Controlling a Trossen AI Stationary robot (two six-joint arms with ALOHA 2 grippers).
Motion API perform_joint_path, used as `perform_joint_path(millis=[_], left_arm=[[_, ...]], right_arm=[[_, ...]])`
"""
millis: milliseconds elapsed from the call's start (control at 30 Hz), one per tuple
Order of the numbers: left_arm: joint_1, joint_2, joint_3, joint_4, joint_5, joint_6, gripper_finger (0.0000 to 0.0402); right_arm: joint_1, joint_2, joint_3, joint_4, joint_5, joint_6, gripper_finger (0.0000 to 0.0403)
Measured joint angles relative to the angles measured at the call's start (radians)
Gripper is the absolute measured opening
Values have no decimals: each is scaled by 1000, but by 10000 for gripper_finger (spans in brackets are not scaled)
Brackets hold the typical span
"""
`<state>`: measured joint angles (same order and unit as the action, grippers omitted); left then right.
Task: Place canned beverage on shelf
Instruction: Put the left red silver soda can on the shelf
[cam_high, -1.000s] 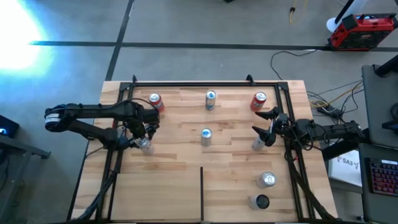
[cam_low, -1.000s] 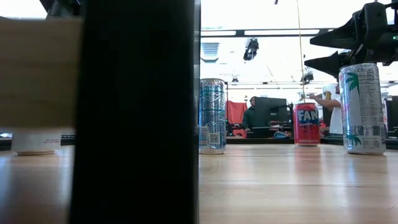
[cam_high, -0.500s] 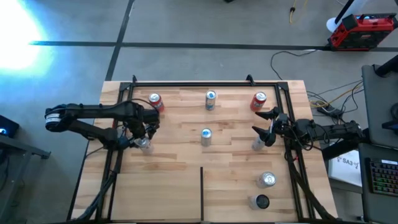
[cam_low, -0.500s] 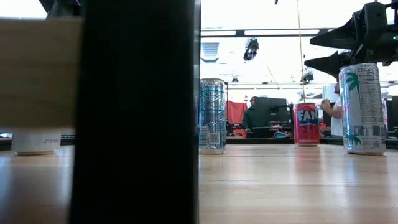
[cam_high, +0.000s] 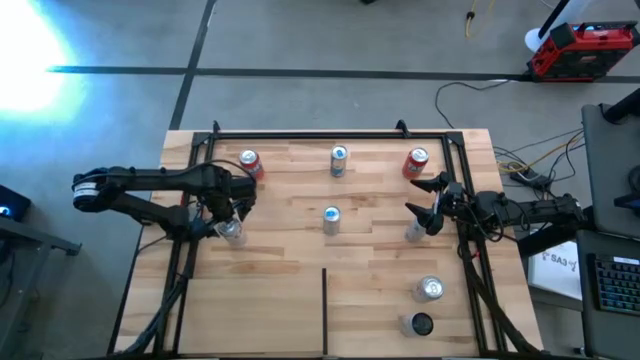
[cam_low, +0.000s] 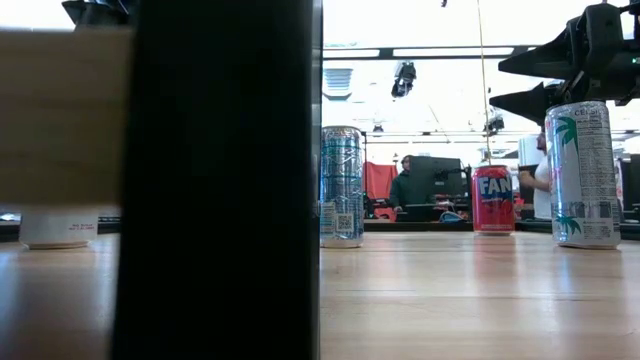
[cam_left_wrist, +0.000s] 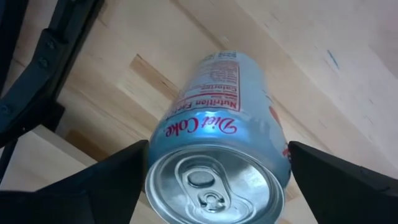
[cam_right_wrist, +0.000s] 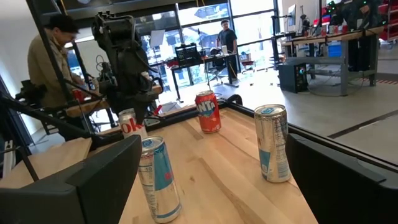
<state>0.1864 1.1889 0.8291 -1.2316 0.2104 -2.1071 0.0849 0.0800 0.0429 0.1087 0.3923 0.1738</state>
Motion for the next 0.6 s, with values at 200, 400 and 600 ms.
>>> perform_joint_path(millis=[200,400,600], left_arm=[[0,-1,-6,2,4,-3,308],[0,-3,-6,6,7,-3,291],[-4,-10,-8,37,37,0,291]], right_arm=[[0,0,0,0,0,1,382],[0,0,0,0,0,0,382],[0,0,0,0,0,0,382]])
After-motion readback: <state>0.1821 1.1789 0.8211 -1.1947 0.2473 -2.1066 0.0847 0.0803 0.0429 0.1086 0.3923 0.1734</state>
